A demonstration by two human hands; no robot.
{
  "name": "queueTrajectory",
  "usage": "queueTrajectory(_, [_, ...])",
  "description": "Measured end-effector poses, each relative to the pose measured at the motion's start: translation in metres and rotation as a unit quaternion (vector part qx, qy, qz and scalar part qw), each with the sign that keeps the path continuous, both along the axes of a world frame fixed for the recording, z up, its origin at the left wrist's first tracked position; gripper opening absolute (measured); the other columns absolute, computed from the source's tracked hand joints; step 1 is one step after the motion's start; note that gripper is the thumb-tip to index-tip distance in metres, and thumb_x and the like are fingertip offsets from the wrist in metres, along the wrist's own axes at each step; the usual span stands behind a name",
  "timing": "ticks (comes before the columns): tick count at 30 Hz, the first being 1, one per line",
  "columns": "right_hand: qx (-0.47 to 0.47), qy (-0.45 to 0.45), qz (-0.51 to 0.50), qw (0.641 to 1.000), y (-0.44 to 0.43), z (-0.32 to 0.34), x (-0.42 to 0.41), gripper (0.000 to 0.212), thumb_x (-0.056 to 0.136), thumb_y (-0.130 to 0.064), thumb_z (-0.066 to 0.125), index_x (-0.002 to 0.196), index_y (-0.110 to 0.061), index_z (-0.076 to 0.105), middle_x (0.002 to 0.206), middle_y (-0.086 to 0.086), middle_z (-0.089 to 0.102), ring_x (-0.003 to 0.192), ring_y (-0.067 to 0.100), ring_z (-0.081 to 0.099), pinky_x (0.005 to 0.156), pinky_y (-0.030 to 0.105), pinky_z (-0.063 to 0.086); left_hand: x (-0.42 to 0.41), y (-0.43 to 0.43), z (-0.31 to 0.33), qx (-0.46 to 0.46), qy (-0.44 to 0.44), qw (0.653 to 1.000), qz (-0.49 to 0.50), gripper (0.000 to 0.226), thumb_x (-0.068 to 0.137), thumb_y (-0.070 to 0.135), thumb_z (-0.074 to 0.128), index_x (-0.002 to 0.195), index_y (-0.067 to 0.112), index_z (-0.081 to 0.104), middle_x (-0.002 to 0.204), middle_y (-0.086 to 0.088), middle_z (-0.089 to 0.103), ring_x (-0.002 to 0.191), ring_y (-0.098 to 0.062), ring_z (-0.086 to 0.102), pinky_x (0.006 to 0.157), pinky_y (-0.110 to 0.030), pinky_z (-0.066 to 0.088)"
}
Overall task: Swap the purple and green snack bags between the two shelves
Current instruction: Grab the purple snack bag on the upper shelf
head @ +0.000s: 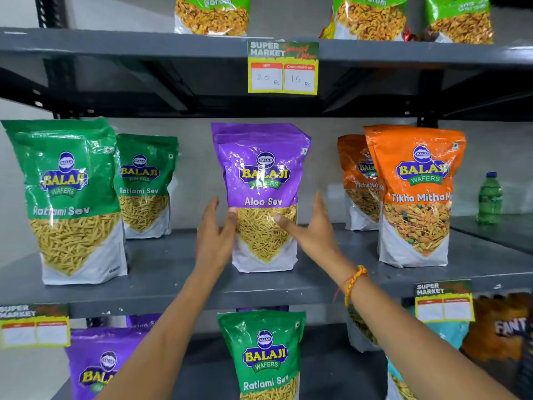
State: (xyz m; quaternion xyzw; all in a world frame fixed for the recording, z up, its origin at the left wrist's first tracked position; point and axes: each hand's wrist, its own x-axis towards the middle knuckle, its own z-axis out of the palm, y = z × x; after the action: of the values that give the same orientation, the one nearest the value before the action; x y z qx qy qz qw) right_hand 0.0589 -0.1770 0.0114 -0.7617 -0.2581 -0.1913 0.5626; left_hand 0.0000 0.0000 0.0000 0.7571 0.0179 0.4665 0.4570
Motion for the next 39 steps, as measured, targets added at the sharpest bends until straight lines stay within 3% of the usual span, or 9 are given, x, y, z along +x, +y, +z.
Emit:
queueTrajectory(2, [0.041, 0.079, 0.066, 0.994, 0.0, -0.002, 0.009, 0.099, 0.067, -0.043, 0.074, 0.142, -0.012, 0.017, 0.154, 0.011, 0.024, 0.139, 0.022, 0.028, 0.114, 0.038, 0.027, 0.006, 0.004, -0.003, -0.093, 0.05, 0.988, -0.111, 0.049, 0.083, 0.042, 0.054, 0.124, 0.016, 0.048, 0.126, -0.003, 0.058, 0.113, -0.013, 0.053, 0.09, -0.013, 0.041])
queueTrajectory(4, [0.026, 0.098, 0.128, 0.987, -0.002, -0.007, 0.02, 0.073, 0.068, -0.036, 0.075, 0.128, -0.013, 0.04, 0.143, 0.015, 0.044, 0.123, 0.021, 0.049, 0.102, 0.029, 0.044, 0.009, 0.008, -0.006, -0.105, 0.098, 0.972, -0.185, 0.021, 0.086, 0.027, 0.056, 0.107, 0.022, 0.058, 0.105, 0.005, 0.064, 0.094, -0.007, 0.059, 0.074, -0.003, 0.047])
queueTrajectory(8, [0.042, 0.079, 0.16, 0.983, 0.0, -0.009, 0.023, 0.04, 0.076, -0.005, 0.068, 0.114, 0.0, 0.055, 0.12, 0.023, 0.062, 0.089, 0.013, 0.06, 0.072, 0.007, 0.051, 0.015, 0.013, -0.012, -0.106, 0.086, 0.965, -0.222, 0.026, 0.08, 0.008, 0.063, 0.101, 0.023, 0.06, 0.099, 0.007, 0.066, 0.096, -0.013, 0.06, 0.089, -0.019, 0.05])
queueTrajectory(12, [0.075, 0.09, 0.155, 0.981, -0.002, -0.009, 0.017, 0.041, 0.071, -0.003, 0.072, 0.109, -0.001, 0.058, 0.117, 0.021, 0.064, 0.095, 0.02, 0.061, 0.07, 0.01, 0.051, 0.007, 0.008, -0.01, -0.127, 0.065, 0.965, -0.219, 0.032, 0.079, 0.002, 0.062, 0.107, 0.017, 0.058, 0.097, 0.008, 0.065, 0.091, -0.008, 0.061, 0.078, -0.01, 0.051])
queueTrajectory(15, [0.095, 0.087, 0.152, 0.98, -0.006, -0.009, 0.004, 0.04, 0.068, -0.004, 0.074, 0.106, -0.001, 0.061, 0.113, 0.019, 0.066, 0.093, 0.02, 0.063, 0.075, 0.014, 0.053, -0.007, 0.004, -0.009, -0.124, 0.057, 0.967, -0.216, 0.034, 0.079, 0.002, 0.062, 0.112, 0.012, 0.059, 0.099, 0.004, 0.067, 0.092, -0.009, 0.063, 0.083, -0.016, 0.052])
queueTrajectory(22, [0.119, 0.05, 0.186, 0.974, -0.011, -0.005, -0.065, 0.035, 0.064, -0.007, 0.078, 0.096, -0.013, 0.066, 0.09, -0.002, 0.07, 0.073, -0.005, 0.066, 0.066, 0.009, 0.051, -0.082, 0.001, -0.008, -0.112, 0.029, 0.97, -0.212, 0.034, 0.08, 0.003, 0.061, 0.113, 0.007, 0.058, 0.1, 0.003, 0.068, 0.079, 0.004, 0.066, 0.068, -0.008, 0.052])
queueTrajectory(28, [0.113, 0.066, 0.214, 0.968, -0.013, -0.026, -0.134, 0.061, 0.048, -0.021, 0.082, 0.105, -0.01, 0.065, 0.1, -0.001, 0.072, 0.089, 0.011, 0.069, 0.08, 0.02, 0.056, -0.166, 0.0, -0.032, -0.142, 0.009, 0.969, -0.203, 0.043, 0.061, 0.014, 0.068, 0.104, 0.01, 0.064, 0.086, 0.01, 0.076, 0.086, -0.006, 0.069, 0.07, -0.013, 0.053])
queueTrajectory(34, [0.109, 0.124, 0.252, 0.954, -0.01, -0.103, -0.176, 0.049, 0.043, -0.017, 0.083, 0.09, -0.019, 0.068, 0.081, -0.013, 0.076, 0.083, 0.009, 0.07, 0.072, 0.016, 0.055, -0.225, 0.014, -0.097, -0.139, 0.089, 0.97, -0.179, 0.039, 0.056, 0.005, 0.076, 0.094, 0.014, 0.068, 0.086, 0.009, 0.077, 0.085, -0.007, 0.07, 0.07, -0.013, 0.052])
queueTrajectory(39, [0.084, 0.204, 0.266, 0.938, 0.007, -0.177, -0.179, 0.056, 0.036, -0.026, 0.085, 0.089, -0.02, 0.067, 0.084, -0.012, 0.077, 0.081, 0.009, 0.07, 0.069, 0.015, 0.054, -0.245, 0.032, -0.162, -0.167, 0.184, 0.956, -0.154, 0.036, 0.056, 0.006, 0.075, 0.089, 0.018, 0.069, 0.081, 0.01, 0.076, 0.084, -0.007, 0.069, 0.075, -0.018, 0.054])
